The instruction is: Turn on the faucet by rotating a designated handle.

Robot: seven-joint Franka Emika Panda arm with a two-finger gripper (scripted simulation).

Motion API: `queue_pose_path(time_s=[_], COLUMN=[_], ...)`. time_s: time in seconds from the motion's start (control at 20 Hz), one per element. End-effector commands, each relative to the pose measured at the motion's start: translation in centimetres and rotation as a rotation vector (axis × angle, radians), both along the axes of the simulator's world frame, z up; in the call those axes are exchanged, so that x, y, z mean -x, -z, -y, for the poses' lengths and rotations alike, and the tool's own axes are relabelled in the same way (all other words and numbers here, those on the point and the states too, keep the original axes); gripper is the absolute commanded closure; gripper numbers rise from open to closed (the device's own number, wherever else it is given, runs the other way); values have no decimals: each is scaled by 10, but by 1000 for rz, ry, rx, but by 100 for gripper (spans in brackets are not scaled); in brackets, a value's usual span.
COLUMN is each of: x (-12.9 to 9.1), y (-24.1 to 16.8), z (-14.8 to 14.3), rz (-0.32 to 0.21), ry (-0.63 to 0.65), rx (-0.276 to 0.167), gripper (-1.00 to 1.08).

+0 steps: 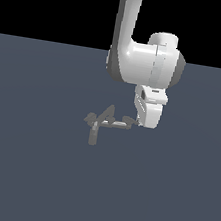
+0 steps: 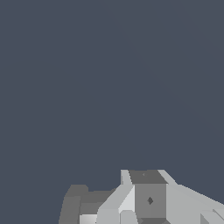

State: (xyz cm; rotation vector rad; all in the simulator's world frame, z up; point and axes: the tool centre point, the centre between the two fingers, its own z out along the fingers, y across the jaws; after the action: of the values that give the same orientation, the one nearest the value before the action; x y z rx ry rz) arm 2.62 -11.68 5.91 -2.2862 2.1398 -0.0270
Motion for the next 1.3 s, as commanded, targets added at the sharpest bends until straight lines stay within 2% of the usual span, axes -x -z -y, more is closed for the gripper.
queue_pose_path(time_s=[0.0,0.4,0.45,0.8,0.85,0.9,1.25], x=[10,32,30,30,30,35,13], y=[-2,-2,-2,-2,-2,-2,-2], z=[-7,-23,-2,-56,-56,-14,-60], rz=[-9,-19,-15,-19,-19,-21,-20], ry=[-2,-3,27,-1,-1,59,18], rx=[-2,-4,5,-4,-4,12,1], gripper=[108,108,108,108,108,108,108])
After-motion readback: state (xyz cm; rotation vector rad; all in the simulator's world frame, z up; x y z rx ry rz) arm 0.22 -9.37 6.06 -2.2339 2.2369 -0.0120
